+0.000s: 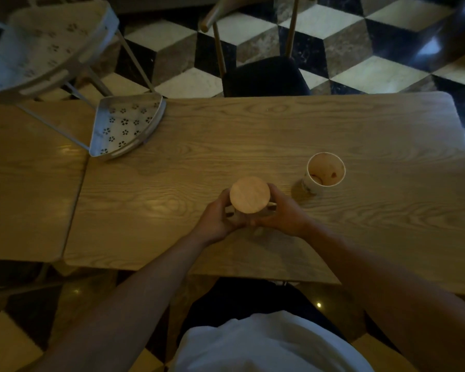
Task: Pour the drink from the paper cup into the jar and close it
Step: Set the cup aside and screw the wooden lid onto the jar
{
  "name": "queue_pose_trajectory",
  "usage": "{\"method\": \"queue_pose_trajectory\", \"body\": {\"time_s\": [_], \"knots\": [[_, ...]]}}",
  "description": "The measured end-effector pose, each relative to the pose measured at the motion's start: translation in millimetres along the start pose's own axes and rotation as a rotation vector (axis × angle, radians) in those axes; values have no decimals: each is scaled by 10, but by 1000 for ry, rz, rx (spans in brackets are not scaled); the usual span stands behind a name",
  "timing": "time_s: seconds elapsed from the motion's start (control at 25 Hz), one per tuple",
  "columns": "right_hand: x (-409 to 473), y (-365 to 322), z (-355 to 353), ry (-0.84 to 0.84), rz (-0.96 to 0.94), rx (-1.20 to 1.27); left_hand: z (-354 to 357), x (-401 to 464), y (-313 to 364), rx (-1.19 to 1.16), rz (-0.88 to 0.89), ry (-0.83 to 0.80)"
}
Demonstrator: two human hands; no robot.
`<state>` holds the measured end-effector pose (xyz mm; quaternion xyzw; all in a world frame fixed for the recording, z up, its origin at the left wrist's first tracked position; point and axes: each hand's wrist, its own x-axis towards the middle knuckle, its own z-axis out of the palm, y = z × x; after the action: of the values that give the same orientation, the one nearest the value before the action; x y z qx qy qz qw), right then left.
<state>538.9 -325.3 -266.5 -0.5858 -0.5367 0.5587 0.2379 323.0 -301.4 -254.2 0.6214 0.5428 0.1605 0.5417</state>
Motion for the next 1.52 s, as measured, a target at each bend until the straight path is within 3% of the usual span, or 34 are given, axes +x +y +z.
{"method": "queue_pose_trajectory", "body": {"time_s": [0.36,1.08,1.52], "knots": [[-106,31,162,12,-1,-13,115,-218,46,52,8,107],[279,-113,738,195,93,27,-307,95,-442,-35,-121,-13],[464,-50,741,242,92,36,-395,302,-507,-67,-130,-59]]}}
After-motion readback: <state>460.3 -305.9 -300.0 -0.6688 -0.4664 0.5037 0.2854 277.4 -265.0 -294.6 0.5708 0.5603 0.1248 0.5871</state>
